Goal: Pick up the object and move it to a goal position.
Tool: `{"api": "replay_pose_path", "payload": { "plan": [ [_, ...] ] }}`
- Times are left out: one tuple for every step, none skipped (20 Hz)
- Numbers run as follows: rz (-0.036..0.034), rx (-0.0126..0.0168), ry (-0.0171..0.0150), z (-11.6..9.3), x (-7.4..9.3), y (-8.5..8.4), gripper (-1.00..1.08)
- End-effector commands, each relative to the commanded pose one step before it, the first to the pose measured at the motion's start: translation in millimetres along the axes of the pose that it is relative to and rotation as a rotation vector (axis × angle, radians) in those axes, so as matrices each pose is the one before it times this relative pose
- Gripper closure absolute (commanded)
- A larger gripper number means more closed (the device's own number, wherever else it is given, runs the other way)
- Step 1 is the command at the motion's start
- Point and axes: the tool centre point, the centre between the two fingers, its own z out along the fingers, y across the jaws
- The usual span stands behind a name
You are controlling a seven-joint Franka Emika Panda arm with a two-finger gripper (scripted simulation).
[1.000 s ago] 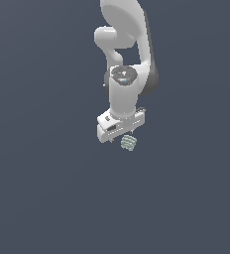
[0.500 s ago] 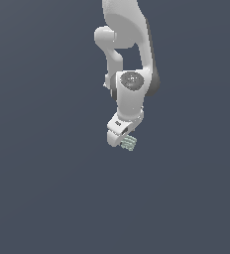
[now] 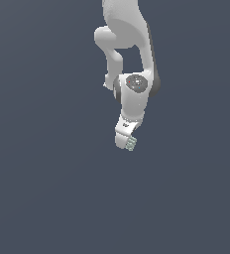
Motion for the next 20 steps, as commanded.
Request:
{"api": "replay_pose_path", "payload": {
  "plan": [
    [-0.03672, -0.00071, 0.00028, 2.32, 1.18, -2.87, -0.92],
    [-0.00986, -0.00008, 0.00006, 0.66, 0.37, -0.82, -0.92],
    [-0.00805, -0.00007, 0.00005, 0.54, 0.3, -0.66, -0.92],
    [-0.00625, -0.00005, 0.00004, 0.42, 0.23, -0.51, -0.92],
    [-0.00447, -0.00004, 0.00003, 0.3, 0.17, -0.37, -0.92],
    [-0.00267, -0.00002, 0.00002, 0.18, 0.1, -0.22, -0.92],
    [-0.00098, -0.00001, 0.00001, 0.06, 0.07, -0.1, -0.92],
    [0.00556, 0.00034, -0.00014, -0.25, -0.18, 0.32, -0.92],
    [0.0, 0.0, 0.0, 0.34, -0.02, 0.0, -0.92],
    [0.0, 0.0, 0.0, 1.0, -0.07, 0.0, -0.92],
    [0.0, 0.0, 0.0, 1.67, -0.12, 0.0, -0.92],
    [-0.00069, 0.0, 0.00002, 2.32, 0.17, -0.21, -0.92],
    [0.0, 0.0, 0.0, 2.98, -0.21, 0.0, -0.92],
    [-0.00098, 0.00001, 0.00004, 3.62, 0.21, -0.31, -0.92],
    [0.0, 0.0, 0.0, 4.26, -0.31, -0.02, -0.92],
    [-0.00119, 0.00003, 0.00007, 4.86, 0.22, -0.38, -0.92],
    [-0.00069, 0.00001, 0.00004, 5.44, -0.05, -0.22, -0.92],
    [-0.00069, 0.0, 0.00004, 5.25, -0.02, -0.18, -0.92],
    [-0.00049, -0.00001, 0.00001, 4.59, -0.04, -0.08, -0.92],
    [-0.00049, -0.00004, 0.0, 3.91, 0.04, -0.03, -0.92]
  ]
}}
